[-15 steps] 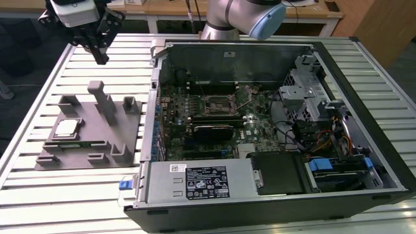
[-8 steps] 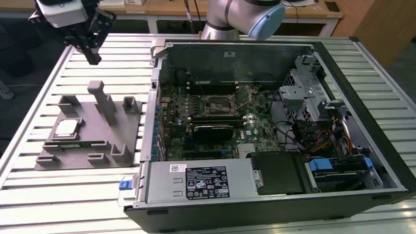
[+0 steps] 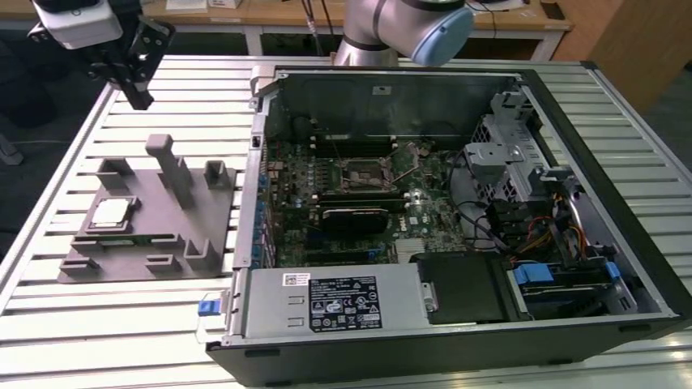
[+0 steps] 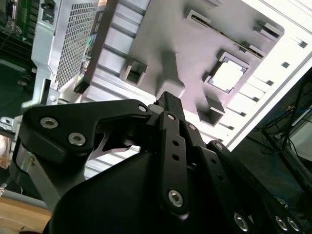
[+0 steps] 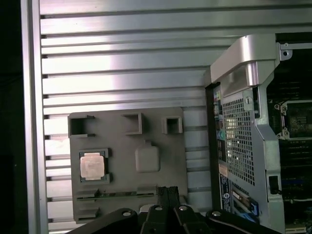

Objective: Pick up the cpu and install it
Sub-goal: 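Reach for the cpu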

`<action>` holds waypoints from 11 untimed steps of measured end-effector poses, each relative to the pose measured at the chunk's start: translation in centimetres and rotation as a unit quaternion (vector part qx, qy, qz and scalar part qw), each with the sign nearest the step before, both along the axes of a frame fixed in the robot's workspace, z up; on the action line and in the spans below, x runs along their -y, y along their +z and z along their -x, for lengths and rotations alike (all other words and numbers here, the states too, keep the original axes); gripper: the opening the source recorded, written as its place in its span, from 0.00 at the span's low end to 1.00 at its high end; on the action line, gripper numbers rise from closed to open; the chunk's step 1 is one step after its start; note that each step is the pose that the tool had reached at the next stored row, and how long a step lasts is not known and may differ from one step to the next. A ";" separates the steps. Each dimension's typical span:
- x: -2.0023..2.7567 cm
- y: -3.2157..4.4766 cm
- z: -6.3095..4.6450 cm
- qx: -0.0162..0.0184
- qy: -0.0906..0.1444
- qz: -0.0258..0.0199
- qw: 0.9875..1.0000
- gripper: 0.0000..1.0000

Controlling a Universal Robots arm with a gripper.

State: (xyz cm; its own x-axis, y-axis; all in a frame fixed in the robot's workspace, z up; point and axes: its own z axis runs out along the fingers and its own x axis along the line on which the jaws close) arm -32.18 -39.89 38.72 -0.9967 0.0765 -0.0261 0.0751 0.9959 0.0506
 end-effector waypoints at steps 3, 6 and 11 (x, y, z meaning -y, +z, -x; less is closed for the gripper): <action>0.00 -0.34 0.6 0.000 0.000 0.000 1.000 0.11; 0.00 -0.68 1.1 0.000 0.000 0.000 1.000 0.11; 0.00 -1.11 2.1 0.000 0.000 0.000 1.000 0.11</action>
